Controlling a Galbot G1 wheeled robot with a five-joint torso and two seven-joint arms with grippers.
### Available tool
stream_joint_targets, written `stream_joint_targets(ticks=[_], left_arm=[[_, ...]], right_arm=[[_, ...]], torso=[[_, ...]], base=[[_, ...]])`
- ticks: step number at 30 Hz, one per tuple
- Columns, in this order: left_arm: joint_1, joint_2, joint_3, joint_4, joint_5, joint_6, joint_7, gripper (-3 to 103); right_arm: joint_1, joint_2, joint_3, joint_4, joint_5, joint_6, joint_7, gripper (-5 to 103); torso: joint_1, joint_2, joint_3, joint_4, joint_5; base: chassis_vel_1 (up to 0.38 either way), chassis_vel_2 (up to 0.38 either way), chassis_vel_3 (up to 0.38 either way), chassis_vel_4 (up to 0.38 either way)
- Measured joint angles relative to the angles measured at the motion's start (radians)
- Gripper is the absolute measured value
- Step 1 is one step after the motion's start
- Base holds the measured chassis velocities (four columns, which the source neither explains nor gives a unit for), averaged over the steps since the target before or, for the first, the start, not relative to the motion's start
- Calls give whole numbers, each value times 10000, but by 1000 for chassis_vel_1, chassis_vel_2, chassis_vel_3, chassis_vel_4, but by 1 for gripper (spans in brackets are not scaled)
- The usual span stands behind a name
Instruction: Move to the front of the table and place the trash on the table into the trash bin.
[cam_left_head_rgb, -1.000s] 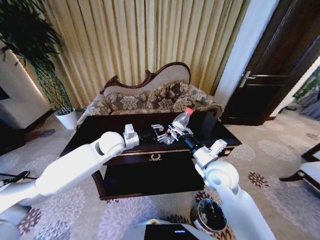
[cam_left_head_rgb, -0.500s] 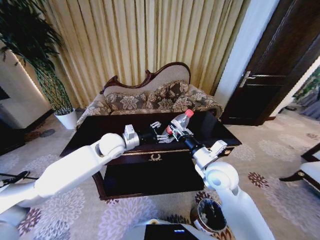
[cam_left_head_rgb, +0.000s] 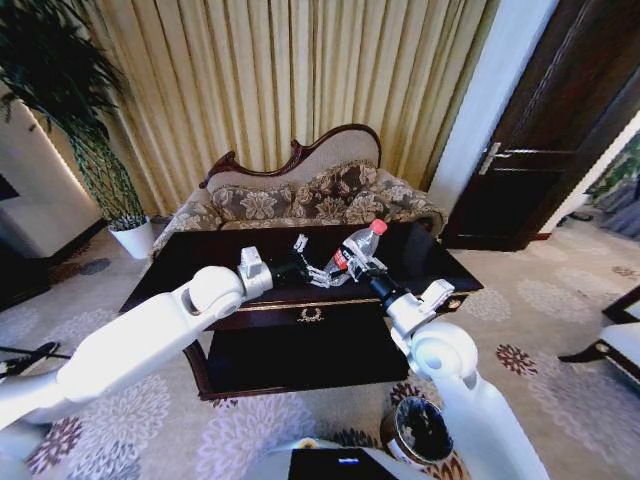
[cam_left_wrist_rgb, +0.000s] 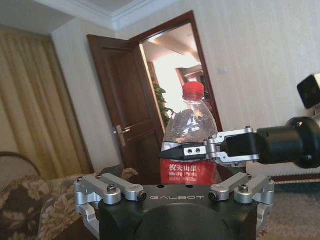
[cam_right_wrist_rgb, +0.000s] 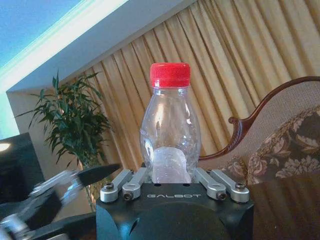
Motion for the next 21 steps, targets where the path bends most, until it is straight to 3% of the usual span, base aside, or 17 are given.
stream_joint_targets(ticks=[2,4,5,9,11,16,18,19,21], left_arm=[[105,78,-106,-86,-52,15,-22,100],[901,490,-921,-470,-213,37,-165,100],[901,490,-921,-470,-213,37,-165,100],[2344,796,-2361,-882,-342,36,-530,100],[3412,806,-3478,-1344,-744,47,-1150,100],[4347,761,-4454,-1883,-1042,99,-2059,100],[4884,570,-5009,-2143,-1055,144,-2844,100],[5108,379,-5279,-2259,-1056,192,-3517,100],[5155,336,-5337,-2280,-1055,203,-3691,100]], right_arm=[[8,0,19,-6,2,14,0,26],[43,-2,81,-36,4,60,3,26],[43,-2,81,-36,4,60,3,26],[53,-21,157,-145,-18,78,6,26],[55,-14,199,-306,-77,80,9,26],[46,-13,280,-410,-145,92,12,26],[34,-24,328,-480,-303,137,12,26],[34,-24,351,-540,-413,159,13,26],[35,-24,357,-559,-454,167,13,26]], torso=[[0,0,0,0,1],[-1,0,-1,0,1],[-1,0,-1,0,1],[-1,1,0,3,-1],[-1,1,-1,4,-1],[-1,1,-1,0,1],[-1,1,0,1,1],[0,2,0,1,1],[-1,2,-1,1,0]], base=[[0,0,0,0],[0,0,0,0],[0,0,0,0],[0,0,0,0],[0,0,0,0],[0,0,0,0],[0,0,0,0],[0,0,0,0],[0,0,0,0]])
